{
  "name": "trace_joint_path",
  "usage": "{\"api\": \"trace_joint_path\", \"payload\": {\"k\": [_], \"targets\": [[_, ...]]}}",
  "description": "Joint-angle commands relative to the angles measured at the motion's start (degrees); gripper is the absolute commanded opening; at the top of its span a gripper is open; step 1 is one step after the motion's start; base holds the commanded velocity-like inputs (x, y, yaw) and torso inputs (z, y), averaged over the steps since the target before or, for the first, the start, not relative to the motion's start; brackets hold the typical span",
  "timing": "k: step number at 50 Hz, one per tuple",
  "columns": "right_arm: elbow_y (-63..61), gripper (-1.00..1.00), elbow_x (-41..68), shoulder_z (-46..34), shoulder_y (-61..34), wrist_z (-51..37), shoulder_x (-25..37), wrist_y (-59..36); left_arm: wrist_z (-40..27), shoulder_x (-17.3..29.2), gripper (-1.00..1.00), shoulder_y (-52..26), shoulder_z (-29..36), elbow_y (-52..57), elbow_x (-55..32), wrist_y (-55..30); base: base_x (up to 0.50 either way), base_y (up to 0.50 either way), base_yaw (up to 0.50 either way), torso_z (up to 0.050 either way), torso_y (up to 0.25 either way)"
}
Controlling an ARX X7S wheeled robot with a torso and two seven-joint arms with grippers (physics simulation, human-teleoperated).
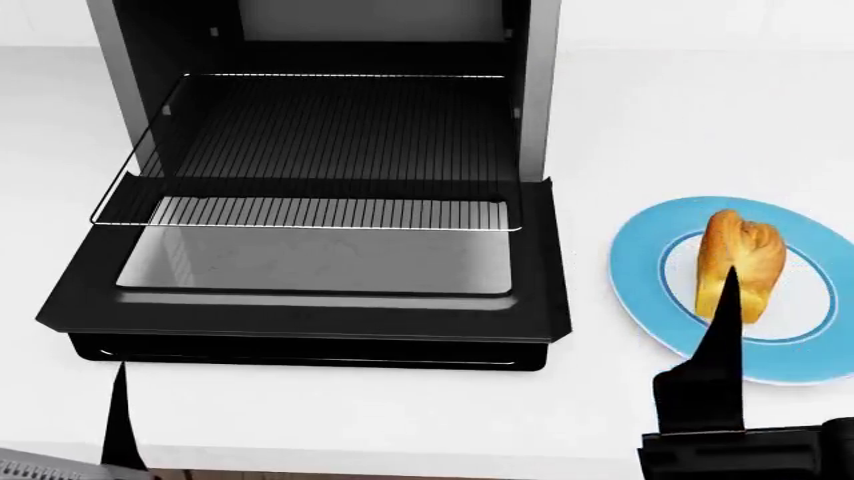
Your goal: Pick the bread from the rack and place it on the plate on the counter.
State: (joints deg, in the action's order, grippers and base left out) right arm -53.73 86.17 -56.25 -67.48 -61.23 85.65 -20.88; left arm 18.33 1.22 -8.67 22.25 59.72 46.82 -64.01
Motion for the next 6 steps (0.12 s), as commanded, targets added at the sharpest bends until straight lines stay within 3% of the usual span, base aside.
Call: {"api": "trace_joint_path", "payload": {"k": [1,6], "targets": [[-6.26,1.00,-4.39,0.78,2.28,1.31,4.31,5.69,2.25,-1.20,1.00,-0.66,-0.91,0.27,0.87,0.56,0.00,0.00,0.00,0.000,0.000],[-6.27,1.00,-7.70,-1.00,4.17,2.26,4.34,8.41,2.63,-1.20,1.00,-1.18,-0.38,0.27,1.55,0.03,0.00,0.00,0.00,0.000,0.000]]}}
